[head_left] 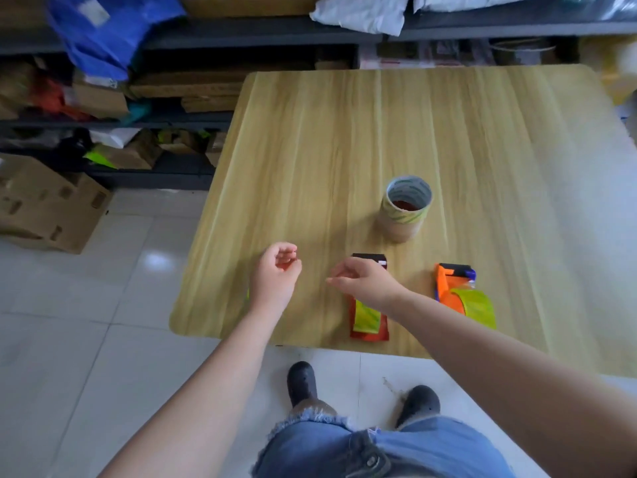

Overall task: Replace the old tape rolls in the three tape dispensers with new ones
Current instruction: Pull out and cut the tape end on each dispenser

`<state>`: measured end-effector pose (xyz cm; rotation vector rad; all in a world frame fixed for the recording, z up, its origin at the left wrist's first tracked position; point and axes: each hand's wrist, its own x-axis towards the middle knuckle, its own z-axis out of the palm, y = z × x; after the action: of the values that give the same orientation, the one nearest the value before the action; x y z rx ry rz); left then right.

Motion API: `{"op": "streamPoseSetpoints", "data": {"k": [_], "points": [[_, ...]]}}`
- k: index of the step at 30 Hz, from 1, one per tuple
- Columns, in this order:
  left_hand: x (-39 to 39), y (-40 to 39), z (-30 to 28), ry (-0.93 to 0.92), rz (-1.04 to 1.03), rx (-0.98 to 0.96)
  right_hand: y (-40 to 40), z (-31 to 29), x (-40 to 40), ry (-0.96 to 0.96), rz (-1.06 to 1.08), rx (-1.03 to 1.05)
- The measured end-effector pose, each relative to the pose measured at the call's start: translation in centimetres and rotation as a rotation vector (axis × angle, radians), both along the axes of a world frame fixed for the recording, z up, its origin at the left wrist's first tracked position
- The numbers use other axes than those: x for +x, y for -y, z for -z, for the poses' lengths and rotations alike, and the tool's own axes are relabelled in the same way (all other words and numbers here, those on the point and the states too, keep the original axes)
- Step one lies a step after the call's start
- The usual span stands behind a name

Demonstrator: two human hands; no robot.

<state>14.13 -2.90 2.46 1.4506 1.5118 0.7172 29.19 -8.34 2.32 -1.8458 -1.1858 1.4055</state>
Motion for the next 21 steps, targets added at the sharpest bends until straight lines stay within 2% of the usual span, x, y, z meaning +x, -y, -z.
{"op": "streamPoseSetpoints", "data": {"k": [4,8,11,17,21], "points": [[-5.7,-3.0,1.3,-0.097,0.006,-0.064,-3.0,1.3,-4.1,-0.101,0.172,-0.186],[-8.4,-4.9,3.1,-0.143,0.050,-0.288,-5.9,2.7,-6.3,-0.200,0.398,-0.354],[-8.5,-5.4,3.9,-0.127,0.101,-0.461,-7.6,3.9,-7.3,-0.196,0.492,-0.425],[-8.0,-5.8,5.4,-0.132,0.113,-0.694,-10.4,5.0,-8.8,-0.153,0.455,-0.582],[-7.9,-5.5,5.9,-0.012,0.140,-0.806,-11.7,5.5,-9.4,-0.137,0.396,-0.689]]}}
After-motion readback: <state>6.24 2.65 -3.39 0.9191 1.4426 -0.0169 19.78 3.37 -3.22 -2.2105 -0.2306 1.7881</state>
